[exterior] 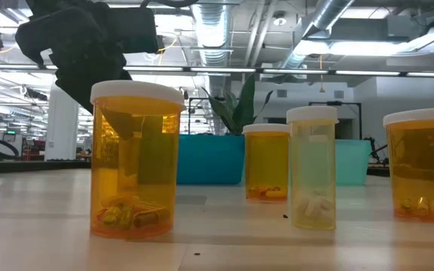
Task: Pick and place medicine bottles into bin by pill shape (circle, oval)
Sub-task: Put the small orange tablet bottle into the blue bin
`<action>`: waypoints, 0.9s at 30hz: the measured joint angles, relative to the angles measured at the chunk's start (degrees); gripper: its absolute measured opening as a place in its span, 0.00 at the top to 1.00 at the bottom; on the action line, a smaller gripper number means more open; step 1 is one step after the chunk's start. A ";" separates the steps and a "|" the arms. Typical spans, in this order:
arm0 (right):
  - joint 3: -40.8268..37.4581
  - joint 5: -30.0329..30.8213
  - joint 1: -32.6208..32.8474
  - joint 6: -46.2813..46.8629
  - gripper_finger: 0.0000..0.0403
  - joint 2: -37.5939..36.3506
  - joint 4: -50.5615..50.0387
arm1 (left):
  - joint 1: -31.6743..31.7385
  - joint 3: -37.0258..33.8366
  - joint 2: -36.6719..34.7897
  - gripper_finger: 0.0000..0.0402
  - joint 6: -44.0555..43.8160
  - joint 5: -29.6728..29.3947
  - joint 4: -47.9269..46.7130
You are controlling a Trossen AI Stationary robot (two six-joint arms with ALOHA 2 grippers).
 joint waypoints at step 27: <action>0.00 -0.01 -0.02 -1.74 0.41 0.00 -0.01 | 3.84 25.79 -0.11 0.72 5.99 -0.07 -24.27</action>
